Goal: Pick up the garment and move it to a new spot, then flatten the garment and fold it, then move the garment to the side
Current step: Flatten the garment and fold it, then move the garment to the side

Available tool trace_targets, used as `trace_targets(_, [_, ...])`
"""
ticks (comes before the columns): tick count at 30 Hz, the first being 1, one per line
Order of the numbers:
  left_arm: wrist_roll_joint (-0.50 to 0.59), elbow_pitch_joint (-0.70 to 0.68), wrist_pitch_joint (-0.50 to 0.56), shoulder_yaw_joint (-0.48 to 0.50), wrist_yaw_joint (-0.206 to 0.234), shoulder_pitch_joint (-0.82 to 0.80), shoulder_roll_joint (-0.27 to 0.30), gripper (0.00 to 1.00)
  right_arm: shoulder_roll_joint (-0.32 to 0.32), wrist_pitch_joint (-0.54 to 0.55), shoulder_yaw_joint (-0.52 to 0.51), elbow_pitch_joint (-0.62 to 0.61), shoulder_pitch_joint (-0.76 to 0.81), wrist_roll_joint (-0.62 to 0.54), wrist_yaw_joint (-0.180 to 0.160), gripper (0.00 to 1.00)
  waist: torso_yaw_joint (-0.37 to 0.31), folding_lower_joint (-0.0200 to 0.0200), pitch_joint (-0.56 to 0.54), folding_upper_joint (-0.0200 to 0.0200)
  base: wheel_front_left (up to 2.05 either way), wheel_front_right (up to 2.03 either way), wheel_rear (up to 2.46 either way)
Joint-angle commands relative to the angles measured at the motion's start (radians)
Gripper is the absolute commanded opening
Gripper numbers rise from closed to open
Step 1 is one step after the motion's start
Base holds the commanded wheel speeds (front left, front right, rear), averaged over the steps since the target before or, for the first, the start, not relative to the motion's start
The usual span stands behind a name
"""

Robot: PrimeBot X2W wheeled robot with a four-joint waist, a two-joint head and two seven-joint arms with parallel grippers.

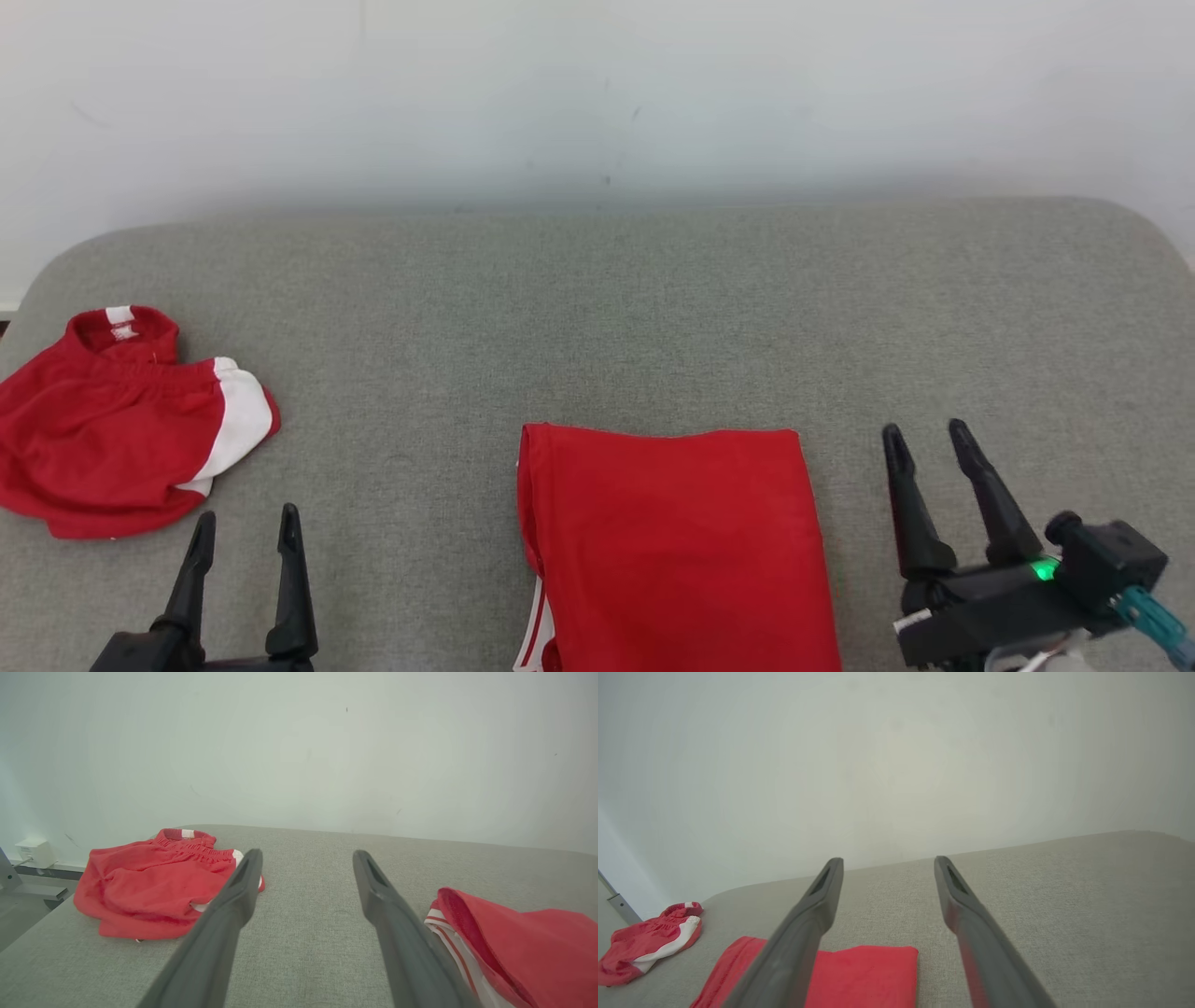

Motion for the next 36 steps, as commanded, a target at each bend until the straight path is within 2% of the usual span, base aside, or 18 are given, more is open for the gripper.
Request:
trace_targets(1, [0.008,-0.005,0.000,0.007,-0.006,0.011,0.000,1.00,-0.003,-0.004,-0.023,-0.015,0.033,-0.022,-0.003,1.00,-0.013,0.0001,-0.017,0.0000,0.00,0.00,0.00])
trace_targets(6, [0.012,-0.006,0.000,0.020,-0.003,0.025,0.000,1.00,-0.014,-0.005,-0.059,-0.044,0.099,-0.080,-0.003,1.00,-0.027,0.0001,-0.038,0.0000,0.00,0.00,0.00])
trace_targets(24, [0.036,0.015,0.000,0.007,-0.003,0.093,0.000,1.00,0.035,-0.005,-0.086,-0.072,0.215,-0.179,-0.003,1.00,-0.011,0.0001,-0.072,0.0000,0.00,0.00,0.00])
trace_targets(36, [0.012,-0.007,0.000,-0.009,-0.041,0.117,0.008,1.00,0.049,-0.005,-0.095,-0.052,0.241,-0.194,-0.003,1.00,0.008,0.0001,-0.078,0.0000,0.00,0.00,0.00])
